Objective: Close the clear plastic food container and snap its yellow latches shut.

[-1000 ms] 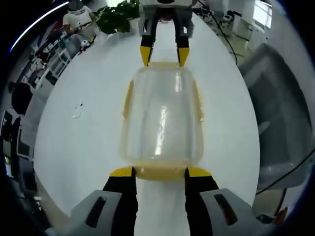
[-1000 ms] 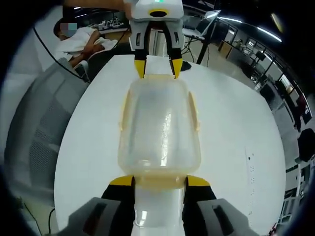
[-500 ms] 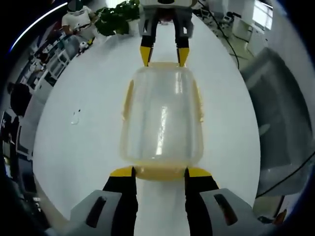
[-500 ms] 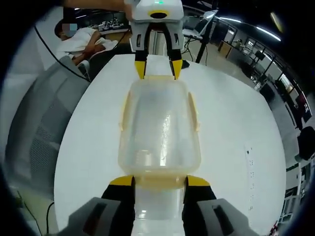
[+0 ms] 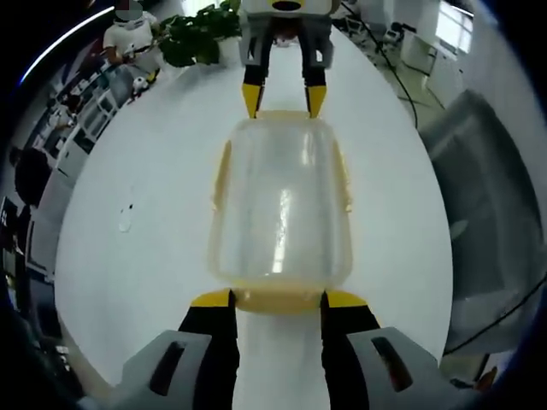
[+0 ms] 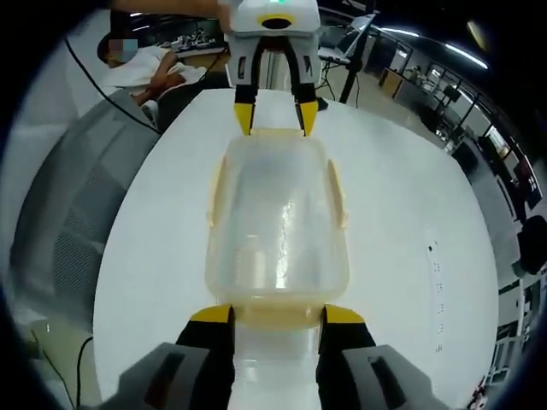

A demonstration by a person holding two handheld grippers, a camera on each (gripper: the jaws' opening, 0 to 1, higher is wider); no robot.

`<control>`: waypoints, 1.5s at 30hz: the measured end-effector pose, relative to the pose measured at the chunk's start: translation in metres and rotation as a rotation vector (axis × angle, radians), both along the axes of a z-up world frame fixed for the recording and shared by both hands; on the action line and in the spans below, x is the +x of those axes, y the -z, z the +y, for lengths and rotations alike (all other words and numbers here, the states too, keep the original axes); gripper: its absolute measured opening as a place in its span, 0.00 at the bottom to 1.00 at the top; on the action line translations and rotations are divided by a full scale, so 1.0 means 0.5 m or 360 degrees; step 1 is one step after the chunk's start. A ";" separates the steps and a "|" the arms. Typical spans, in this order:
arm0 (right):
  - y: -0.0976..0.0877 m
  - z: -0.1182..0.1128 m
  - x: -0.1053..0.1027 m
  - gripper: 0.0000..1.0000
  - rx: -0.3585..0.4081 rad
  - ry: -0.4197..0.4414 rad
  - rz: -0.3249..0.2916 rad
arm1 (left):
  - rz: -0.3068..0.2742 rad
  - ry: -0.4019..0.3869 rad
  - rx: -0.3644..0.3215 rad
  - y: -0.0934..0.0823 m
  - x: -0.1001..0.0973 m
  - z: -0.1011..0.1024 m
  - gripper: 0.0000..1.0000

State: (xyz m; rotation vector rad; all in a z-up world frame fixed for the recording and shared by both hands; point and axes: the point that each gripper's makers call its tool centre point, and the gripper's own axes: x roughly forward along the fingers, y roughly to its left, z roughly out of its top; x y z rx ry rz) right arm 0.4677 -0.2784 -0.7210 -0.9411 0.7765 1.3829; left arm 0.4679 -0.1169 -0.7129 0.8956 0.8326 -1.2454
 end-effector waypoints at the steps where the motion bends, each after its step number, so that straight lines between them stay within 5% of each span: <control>1: 0.000 -0.004 0.000 0.34 0.0000 0.0001 0.0000 | 0.0002 -0.0001 -0.0001 0.000 -0.001 -0.003 0.34; 45: 0.013 -0.143 0.007 0.34 -0.0043 0.0006 0.0052 | 0.0053 0.0006 -0.0066 0.018 0.003 -0.141 0.34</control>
